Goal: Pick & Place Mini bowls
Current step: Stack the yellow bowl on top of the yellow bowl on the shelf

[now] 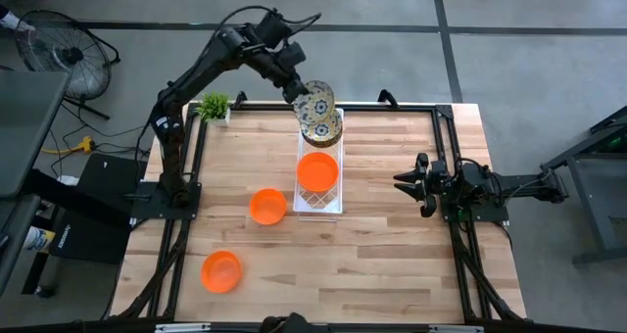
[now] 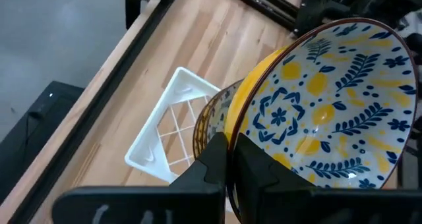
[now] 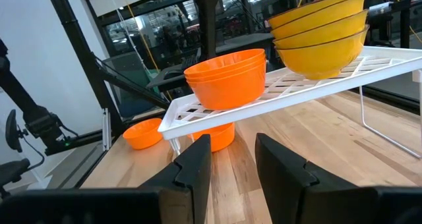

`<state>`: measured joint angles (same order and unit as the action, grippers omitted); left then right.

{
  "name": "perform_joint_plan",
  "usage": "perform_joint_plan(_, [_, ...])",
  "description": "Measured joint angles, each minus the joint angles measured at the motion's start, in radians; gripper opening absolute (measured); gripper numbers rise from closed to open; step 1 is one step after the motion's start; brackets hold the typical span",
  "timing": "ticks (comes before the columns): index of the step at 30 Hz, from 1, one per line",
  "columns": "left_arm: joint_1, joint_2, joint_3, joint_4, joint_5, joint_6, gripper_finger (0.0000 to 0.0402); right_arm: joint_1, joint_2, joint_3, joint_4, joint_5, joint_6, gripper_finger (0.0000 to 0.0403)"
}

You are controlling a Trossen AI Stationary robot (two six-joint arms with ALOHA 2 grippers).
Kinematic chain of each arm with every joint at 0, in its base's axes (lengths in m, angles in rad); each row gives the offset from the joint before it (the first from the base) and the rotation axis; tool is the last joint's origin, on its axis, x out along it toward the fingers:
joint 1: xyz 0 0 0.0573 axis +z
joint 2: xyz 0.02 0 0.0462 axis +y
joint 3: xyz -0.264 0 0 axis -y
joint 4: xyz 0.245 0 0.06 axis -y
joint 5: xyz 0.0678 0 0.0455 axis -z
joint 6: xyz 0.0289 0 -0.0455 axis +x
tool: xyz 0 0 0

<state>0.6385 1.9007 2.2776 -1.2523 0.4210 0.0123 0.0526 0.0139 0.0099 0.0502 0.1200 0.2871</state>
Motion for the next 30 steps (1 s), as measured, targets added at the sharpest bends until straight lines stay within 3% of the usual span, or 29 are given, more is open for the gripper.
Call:
perform_joint_plan(14, [-0.057,0.085,-0.002,-0.054,-0.103,0.008,0.0002,0.000,0.000,0.000,0.000,0.000,0.000,0.0107])
perform_joint_plan(20, [-0.068,0.099,0.001,-0.043,-0.098,0.012,0.0003,0.000,0.000,0.000,0.000,0.000,0.000,0.0107])
perform_joint_plan(30, [-0.070,0.101,0.000,-0.008,-0.106,0.010,0.0057,0.000,0.000,0.000,0.000,0.000,0.000,0.0107])
